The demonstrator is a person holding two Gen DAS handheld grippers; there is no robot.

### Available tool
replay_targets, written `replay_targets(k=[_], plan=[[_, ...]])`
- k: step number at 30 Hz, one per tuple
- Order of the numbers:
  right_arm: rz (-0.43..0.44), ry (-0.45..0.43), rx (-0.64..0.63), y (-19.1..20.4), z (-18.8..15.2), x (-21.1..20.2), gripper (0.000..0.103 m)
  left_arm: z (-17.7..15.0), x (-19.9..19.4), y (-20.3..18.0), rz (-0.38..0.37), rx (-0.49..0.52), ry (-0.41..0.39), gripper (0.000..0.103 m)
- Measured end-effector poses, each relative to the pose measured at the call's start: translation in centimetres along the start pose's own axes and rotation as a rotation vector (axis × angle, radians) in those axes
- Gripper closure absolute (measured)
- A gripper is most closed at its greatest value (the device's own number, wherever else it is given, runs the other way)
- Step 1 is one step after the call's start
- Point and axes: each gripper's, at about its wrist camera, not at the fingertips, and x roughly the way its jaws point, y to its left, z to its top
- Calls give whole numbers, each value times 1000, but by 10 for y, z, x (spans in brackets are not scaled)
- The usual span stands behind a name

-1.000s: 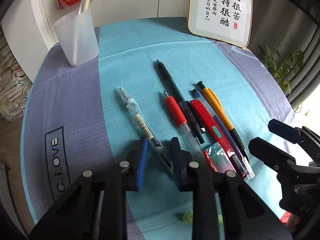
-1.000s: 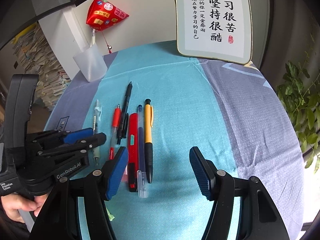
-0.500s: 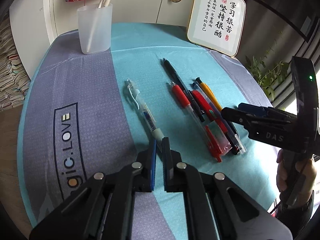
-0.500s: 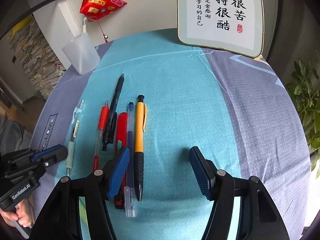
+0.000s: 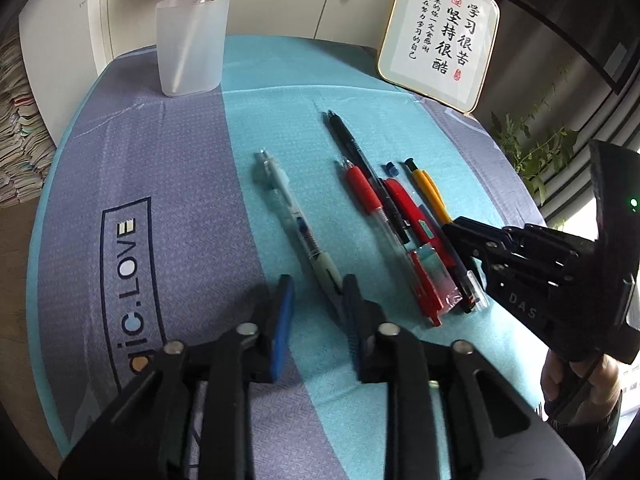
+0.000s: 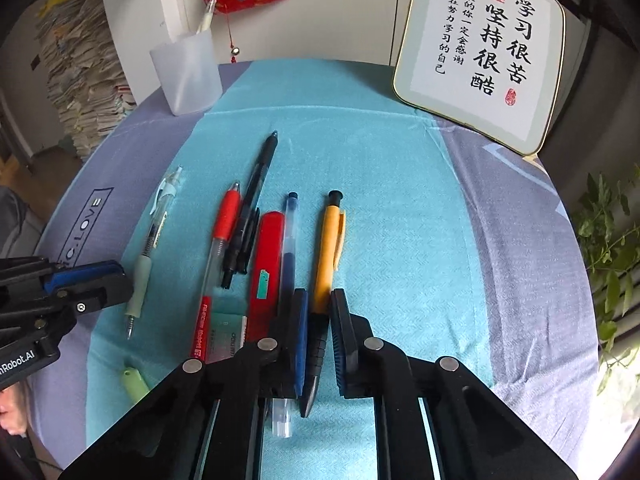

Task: Organize stationery
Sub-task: 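Lift the green-grip pen with the left tool and carry it toward the cup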

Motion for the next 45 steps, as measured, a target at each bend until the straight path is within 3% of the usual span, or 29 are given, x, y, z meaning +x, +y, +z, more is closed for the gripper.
replay_targets(k=[1,6,7,9,12,16,21,32,45], plan=[[5,-5,9,-2,-2,-1,92,0,1,-1,2,2,3,62],[17,-20,37,-8,-11,-7,92,-3,4,-15,44,64,-14,58],[22,-22,44,-9,-12,-7,92,-3,5,-16,51,68,-25,61],[30,-23,57,-11,-13,-8,92,-1,8,-17,3,63,-19,90],[40,-16,74,-14,-14,-10,92,2,11,-16,-3,48,-9,93],[52,-22,116,-22,-19,-17,92,0,3,-14,-58,38,-25,94],[47,-86,155,-30,-20,-38,92,1,-23,-17,-64,58,-79,94],[67,-166,133,-16,-8,-74,92,16,-70,-3,-10,46,-215,94],[78,-183,124,2,11,-75,92,36,-106,36,52,42,-273,94]])
